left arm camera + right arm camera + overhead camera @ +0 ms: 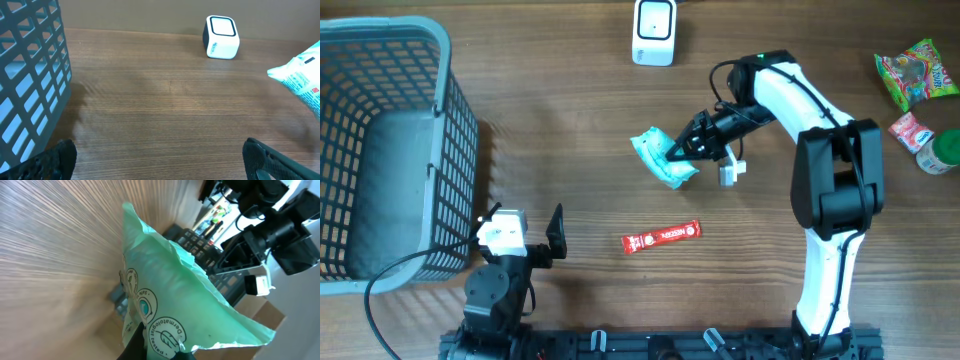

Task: Scan the item barcode
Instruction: 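Reach the right gripper to the mint wipes pack and grasp it, then hold the wipes pack in front of the scanner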

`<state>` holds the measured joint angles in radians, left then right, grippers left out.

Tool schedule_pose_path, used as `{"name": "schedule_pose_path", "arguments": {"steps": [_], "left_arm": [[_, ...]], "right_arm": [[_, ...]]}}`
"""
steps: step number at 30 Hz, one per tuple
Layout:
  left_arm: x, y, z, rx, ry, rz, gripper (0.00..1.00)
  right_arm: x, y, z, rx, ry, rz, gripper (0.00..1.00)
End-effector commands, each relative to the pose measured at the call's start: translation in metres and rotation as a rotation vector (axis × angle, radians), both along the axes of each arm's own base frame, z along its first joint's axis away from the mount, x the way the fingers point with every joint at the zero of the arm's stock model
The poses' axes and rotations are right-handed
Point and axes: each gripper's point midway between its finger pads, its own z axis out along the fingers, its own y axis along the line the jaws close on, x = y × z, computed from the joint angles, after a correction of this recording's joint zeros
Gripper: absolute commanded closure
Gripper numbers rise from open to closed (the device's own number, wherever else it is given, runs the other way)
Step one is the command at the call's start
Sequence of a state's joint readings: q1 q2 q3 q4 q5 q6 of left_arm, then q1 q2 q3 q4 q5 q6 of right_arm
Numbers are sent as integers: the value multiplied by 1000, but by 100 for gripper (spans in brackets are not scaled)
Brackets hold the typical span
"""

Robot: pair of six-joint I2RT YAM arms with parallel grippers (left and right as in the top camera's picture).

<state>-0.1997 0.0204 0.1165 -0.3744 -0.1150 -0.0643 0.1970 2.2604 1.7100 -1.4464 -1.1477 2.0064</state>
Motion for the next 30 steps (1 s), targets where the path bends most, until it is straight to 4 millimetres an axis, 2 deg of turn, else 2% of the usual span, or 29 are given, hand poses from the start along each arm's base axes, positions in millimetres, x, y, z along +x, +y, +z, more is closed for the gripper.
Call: {"name": "schedule_pose_path", "arguments": {"steps": [1, 3, 5, 6, 8, 9, 10, 12, 13, 14, 15, 16, 17, 18, 20, 22, 25, 30], "left_arm": [[0, 3, 1, 17, -8, 14, 0], [0, 3, 1, 17, -8, 14, 0], [0, 3, 1, 17, -8, 14, 0], [0, 3, 1, 17, -8, 14, 0], [0, 3, 1, 17, -8, 14, 0], [0, 3, 1, 17, -8, 14, 0], [0, 3, 1, 17, -8, 14, 0], [0, 3, 1, 17, -8, 14, 0], [0, 3, 1, 17, -8, 14, 0], [0, 3, 1, 17, -8, 14, 0], [0, 3, 1, 17, -8, 14, 0], [0, 3, 1, 17, -8, 14, 0], [0, 3, 1, 17, -8, 14, 0], [0, 3, 1, 17, -8, 14, 0], [0, 3, 1, 17, -8, 14, 0], [0, 3, 1, 17, -8, 14, 0], [0, 3, 1, 17, -8, 14, 0], [0, 3, 1, 17, -8, 14, 0]], "right_arm": [[1, -4, 6, -43, 18, -17, 96], [3, -3, 7, -15, -20, -11, 96], [22, 5, 10, 134, -330, 52, 96], [25, 9, 20, 239, -469, 80, 96], [19, 16, 48, 415, -626, 92, 96], [10, 18, 62, 458, -678, 120, 96], [0, 19, 74, 473, -716, 158, 96], [-7, 24, 89, 478, -824, 232, 96], [-5, 24, 96, 421, -881, 289, 96], [14, 23, 93, 320, -968, 324, 96], [43, 21, 87, 209, -1100, 346, 96], [91, 21, 86, 76, -1369, 383, 96], [120, 23, 92, 11, -1543, 396, 96], [139, 23, 97, -46, -1629, 388, 95], [165, 13, 95, -200, -1601, 289, 95], [198, 14, 109, -287, -1738, 226, 95], [223, 20, 112, -347, -1773, 117, 96], [263, 52, 65, -339, -1752, -54, 95]]}}
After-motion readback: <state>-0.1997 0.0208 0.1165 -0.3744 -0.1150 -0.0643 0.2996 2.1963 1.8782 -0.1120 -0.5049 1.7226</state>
